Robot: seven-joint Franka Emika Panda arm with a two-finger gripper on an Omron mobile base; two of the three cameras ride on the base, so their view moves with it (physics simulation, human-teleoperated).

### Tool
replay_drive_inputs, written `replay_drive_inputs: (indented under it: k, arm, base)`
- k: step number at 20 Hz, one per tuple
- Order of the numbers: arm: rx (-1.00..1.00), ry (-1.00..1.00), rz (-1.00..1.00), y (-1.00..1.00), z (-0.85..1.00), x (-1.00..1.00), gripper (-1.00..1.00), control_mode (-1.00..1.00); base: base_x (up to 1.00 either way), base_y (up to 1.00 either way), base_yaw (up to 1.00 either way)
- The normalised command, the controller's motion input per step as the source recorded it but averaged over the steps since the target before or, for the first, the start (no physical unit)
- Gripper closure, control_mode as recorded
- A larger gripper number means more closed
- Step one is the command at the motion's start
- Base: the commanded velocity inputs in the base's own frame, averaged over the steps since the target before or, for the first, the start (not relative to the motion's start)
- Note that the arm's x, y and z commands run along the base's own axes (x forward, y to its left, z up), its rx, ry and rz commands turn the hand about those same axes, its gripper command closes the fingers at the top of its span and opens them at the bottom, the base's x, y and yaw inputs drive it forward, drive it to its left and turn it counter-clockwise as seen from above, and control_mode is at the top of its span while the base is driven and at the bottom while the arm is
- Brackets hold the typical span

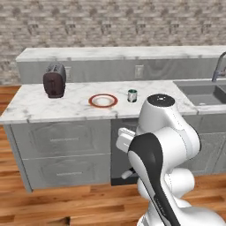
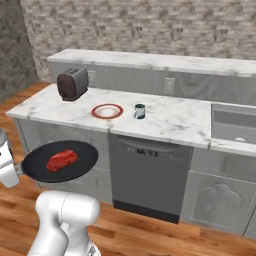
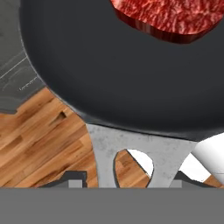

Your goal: Pick up the pan with the steak in it and place it on the dining table. Then place the steak on the plate.

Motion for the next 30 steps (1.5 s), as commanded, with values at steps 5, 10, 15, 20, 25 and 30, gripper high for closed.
replay_drive_inputs:
  k: [5,10,15,20,25,30]
  arm:
    - [0.00,0.00,0.00,0.00,0.00,0.00,1.00,1.00]
    - [0.00,0.00,0.00,0.00,0.00,0.00,1.00,1.00]
    - [0.00,0.00,0.00,0.00,0.00,0.00,1.00,1.00]
    - [0.00,0.00,0.00,0.00,0.00,0.00,1.00,1.00]
    - [0.00,0.00,0.00,0.00,0.00,0.00,1.00,1.00]
    - [0.00,0.00,0.00,0.00,0.00,0.00,1.00,1.00]
  base:
    - [0.05,1.00,0.00]
    - [0.04,0.84,0.00]
    - [0.43,0.31,0.00]
    - [0.80,0.09,0.00]
    - [0.91,0.00,0.01]
    - [0.80,0.00,0.02]
